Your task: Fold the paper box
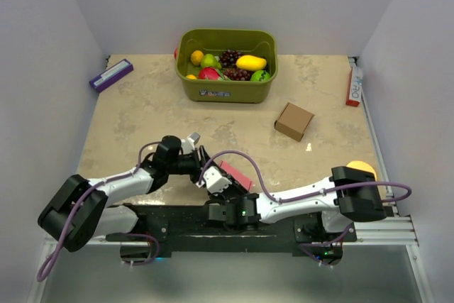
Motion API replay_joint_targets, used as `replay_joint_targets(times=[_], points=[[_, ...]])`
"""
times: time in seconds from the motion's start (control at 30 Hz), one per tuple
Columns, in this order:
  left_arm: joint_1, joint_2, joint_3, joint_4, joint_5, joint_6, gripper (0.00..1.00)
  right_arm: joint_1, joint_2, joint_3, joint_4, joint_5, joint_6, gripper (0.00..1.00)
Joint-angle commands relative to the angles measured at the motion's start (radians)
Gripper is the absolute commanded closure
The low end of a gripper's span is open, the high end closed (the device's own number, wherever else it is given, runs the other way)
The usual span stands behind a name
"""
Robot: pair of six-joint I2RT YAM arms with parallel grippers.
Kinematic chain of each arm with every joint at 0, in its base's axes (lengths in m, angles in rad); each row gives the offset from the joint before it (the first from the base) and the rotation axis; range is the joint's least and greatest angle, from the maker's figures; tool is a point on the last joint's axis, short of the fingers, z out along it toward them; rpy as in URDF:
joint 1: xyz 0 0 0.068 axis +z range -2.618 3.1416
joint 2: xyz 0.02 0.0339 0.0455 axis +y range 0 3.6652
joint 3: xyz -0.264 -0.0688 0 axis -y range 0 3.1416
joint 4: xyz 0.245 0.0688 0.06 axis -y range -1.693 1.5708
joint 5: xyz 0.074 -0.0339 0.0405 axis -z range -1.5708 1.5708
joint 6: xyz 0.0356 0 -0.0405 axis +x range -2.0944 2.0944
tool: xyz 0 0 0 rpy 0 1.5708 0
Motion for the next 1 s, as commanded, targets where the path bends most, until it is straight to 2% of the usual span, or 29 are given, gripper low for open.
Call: replay_joint_targets(times=[0.0, 0.03, 0.07, 0.17, 0.23, 0.3, 0.37, 0.4, 0.5, 0.57, 0.77, 0.9, 0.97], points=[[0.025, -0.056, 0.013, 0.006, 0.086, 0.020, 0.40, -0.024, -0.074, -0.016, 0.040, -0.015, -0.070, 0.74], [0.034, -0.063, 0.013, -0.001, 0.086, 0.030, 0.34, -0.032, -0.091, -0.031, 0.050, -0.032, -0.078, 0.75], [0.056, -0.069, 0.016, -0.012, 0.089, 0.057, 0.25, -0.053, -0.126, -0.043, 0.080, -0.082, -0.096, 0.76], [0.106, -0.076, 0.050, -0.090, 0.114, 0.167, 0.13, -0.119, -0.194, -0.091, 0.131, -0.168, -0.152, 0.77], [0.129, -0.101, 0.083, -0.203, 0.100, 0.241, 0.10, -0.161, -0.276, -0.134, 0.160, -0.280, -0.198, 0.78], [0.162, -0.132, 0.116, -0.330, 0.058, 0.362, 0.09, -0.242, -0.359, -0.162, 0.202, -0.402, -0.240, 0.78], [0.185, -0.162, 0.174, -0.417, 0.010, 0.494, 0.09, -0.317, -0.408, -0.200, 0.241, -0.458, -0.271, 0.78], [0.188, -0.170, 0.197, -0.499, -0.063, 0.540, 0.09, -0.342, -0.440, -0.208, 0.252, -0.519, -0.306, 0.78], [0.189, -0.213, 0.268, -0.582, -0.177, 0.671, 0.09, -0.426, -0.462, -0.225, 0.275, -0.592, -0.355, 0.80], [0.189, -0.247, 0.303, -0.601, -0.202, 0.740, 0.09, -0.478, -0.459, -0.229, 0.304, -0.665, -0.379, 0.80], [0.189, -0.293, 0.386, -0.747, -0.318, 0.976, 0.10, -0.540, -0.304, -0.147, 0.332, -0.849, -0.549, 0.84], [0.188, -0.330, 0.366, -0.752, -0.413, 1.041, 0.10, -0.564, -0.192, -0.064, 0.308, -0.942, -0.632, 0.85], [0.188, -0.340, 0.352, -0.715, -0.415, 1.054, 0.10, -0.569, -0.145, -0.019, 0.289, -0.942, -0.658, 0.82]])
